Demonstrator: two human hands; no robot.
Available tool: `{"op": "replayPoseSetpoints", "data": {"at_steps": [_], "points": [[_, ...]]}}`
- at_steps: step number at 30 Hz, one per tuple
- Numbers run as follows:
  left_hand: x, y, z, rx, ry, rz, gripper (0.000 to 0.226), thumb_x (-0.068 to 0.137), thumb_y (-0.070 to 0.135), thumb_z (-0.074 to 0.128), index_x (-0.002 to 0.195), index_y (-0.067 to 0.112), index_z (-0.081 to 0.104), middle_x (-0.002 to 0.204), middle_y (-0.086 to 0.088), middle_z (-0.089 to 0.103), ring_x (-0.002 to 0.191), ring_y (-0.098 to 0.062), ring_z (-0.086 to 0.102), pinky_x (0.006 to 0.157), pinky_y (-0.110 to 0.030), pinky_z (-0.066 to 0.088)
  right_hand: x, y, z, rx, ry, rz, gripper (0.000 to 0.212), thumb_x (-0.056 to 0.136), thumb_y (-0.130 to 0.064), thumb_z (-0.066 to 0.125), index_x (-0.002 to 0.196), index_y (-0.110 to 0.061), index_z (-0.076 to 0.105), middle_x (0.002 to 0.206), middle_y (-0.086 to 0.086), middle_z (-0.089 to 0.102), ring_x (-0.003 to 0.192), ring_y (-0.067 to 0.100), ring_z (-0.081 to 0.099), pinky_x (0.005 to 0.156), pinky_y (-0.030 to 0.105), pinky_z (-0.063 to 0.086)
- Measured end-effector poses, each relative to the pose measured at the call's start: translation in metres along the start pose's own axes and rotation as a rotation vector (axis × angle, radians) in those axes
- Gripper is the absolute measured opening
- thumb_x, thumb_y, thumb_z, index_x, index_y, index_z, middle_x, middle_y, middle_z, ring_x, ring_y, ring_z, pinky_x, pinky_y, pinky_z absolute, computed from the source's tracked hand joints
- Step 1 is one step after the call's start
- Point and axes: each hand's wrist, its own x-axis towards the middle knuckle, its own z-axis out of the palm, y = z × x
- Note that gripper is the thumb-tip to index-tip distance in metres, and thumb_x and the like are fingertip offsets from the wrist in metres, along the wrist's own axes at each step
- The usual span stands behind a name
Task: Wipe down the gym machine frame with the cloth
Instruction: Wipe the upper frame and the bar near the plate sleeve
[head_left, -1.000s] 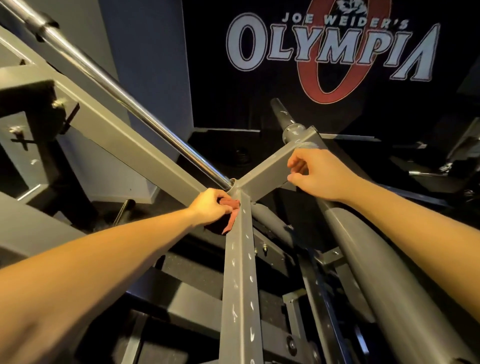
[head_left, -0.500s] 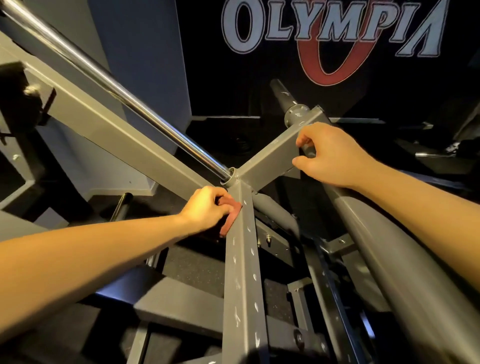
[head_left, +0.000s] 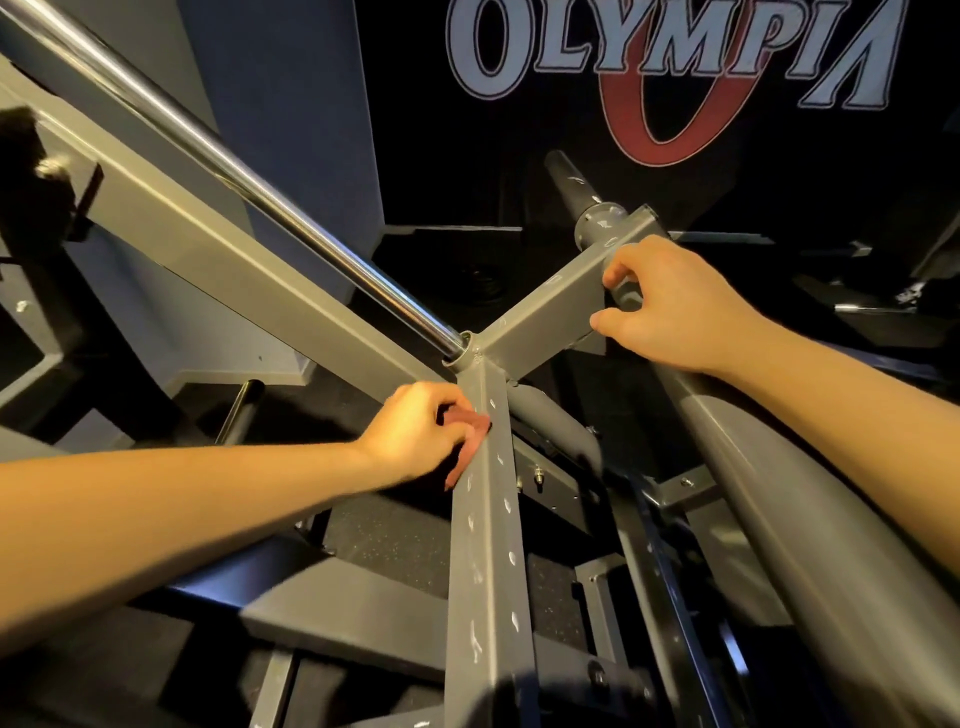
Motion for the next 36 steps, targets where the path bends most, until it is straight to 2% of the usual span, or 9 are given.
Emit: {"op": "replayPoseSetpoints", "data": {"at_steps": [5,10,12,17,21,25,28,32,36], "points": [[0.068,-0.003,0.006,0.033,0.186,-0.13,0.017,0.093,0.011,0.065,0.078,0.018,0.071,0.082,0.006,0.07,0.086,-0.011,0.066,0.083,-0.04,0.059,0.0,0.003,0.001,-0.018,-0.004,0.022,0.038,0.081,-0.038,0.076,0.109,-0.019,0.059,0.116,0.002,0.054,0.105,0.02,0.056,0.088,0.041,0.055],[0.032,0.015,0.003,0.059,0.158,0.01,0.015,0.092,0.007,0.068,0.082,0.015,0.075,0.075,0.021,0.064,0.079,0.012,0.061,0.068,-0.007,0.041,0.0,-0.003,-0.005,-0.041,-0.054,0.09,0.063,0.083,-0.036,0.076,0.135,-0.011,0.049,0.141,0.012,0.045,0.127,0.03,0.046,0.099,0.043,0.045],[-0.003,0.023,-0.003,0.036,0.054,0.059,0.011,0.09,0.005,0.071,0.085,0.012,0.076,0.075,0.022,0.063,0.079,0.021,0.059,0.065,-0.002,0.043,-0.002,-0.005,-0.006,-0.026,-0.074,0.122,0.068,0.084,-0.034,0.075,0.14,-0.009,0.046,0.146,0.015,0.041,0.134,0.034,0.041,0.104,0.044,0.042],[-0.048,0.022,-0.005,0.084,-0.093,0.099,0.004,0.091,0.014,0.073,0.09,0.017,0.076,0.085,0.013,0.073,0.089,0.007,0.067,0.076,-0.015,0.055,-0.002,-0.005,-0.005,-0.016,-0.089,0.137,0.066,0.084,-0.036,0.075,0.138,-0.01,0.046,0.144,0.014,0.043,0.131,0.033,0.044,0.1,0.042,0.044],[0.005,0.017,0.002,-0.004,0.075,-0.038,0.018,0.086,-0.003,0.064,0.077,0.01,0.075,0.077,0.015,0.075,0.085,0.018,0.063,0.073,-0.009,0.049,0.001,-0.003,-0.002,-0.019,-0.061,0.129,0.063,0.084,-0.036,0.076,0.135,-0.011,0.049,0.139,0.012,0.046,0.125,0.029,0.048,0.094,0.038,0.045],[0.064,-0.002,0.009,0.021,0.211,-0.131,0.021,0.091,0.006,0.064,0.081,0.018,0.077,0.086,0.013,0.074,0.087,-0.003,0.066,0.08,-0.025,0.055,0.002,-0.002,0.0,-0.027,-0.041,0.118,0.06,0.084,-0.036,0.076,0.133,-0.012,0.05,0.136,0.011,0.047,0.12,0.026,0.05,0.088,0.032,0.041],[0.063,-0.007,0.016,0.026,0.241,-0.103,0.014,0.097,0.017,0.067,0.098,0.022,0.079,0.095,0.01,0.074,0.088,-0.005,0.065,0.08,-0.025,0.054,0.001,-0.002,-0.001,-0.021,-0.032,0.114,0.059,0.084,-0.036,0.076,0.132,-0.012,0.052,0.135,0.01,0.048,0.118,0.026,0.051,0.087,0.032,0.043],[0.003,0.005,0.006,0.008,0.087,0.004,0.02,0.094,0.01,0.068,0.093,0.025,0.081,0.088,0.029,0.067,0.094,0.006,0.066,0.082,-0.009,0.048,-0.001,-0.003,-0.002,-0.019,-0.041,0.095,0.055,0.083,-0.038,0.076,0.128,-0.013,0.054,0.133,0.009,0.049,0.114,0.024,0.052,0.085,0.031,0.044],[-0.055,0.018,-0.007,0.041,-0.112,0.047,0.012,0.095,0.02,0.071,0.101,0.028,0.079,0.094,0.024,0.071,0.094,0.008,0.066,0.083,-0.01,0.053,0.0,-0.004,-0.002,-0.012,-0.038,0.091,0.053,0.082,-0.038,0.077,0.125,-0.015,0.055,0.127,0.007,0.05,0.11,0.022,0.052,0.083,0.032,0.045]]}}
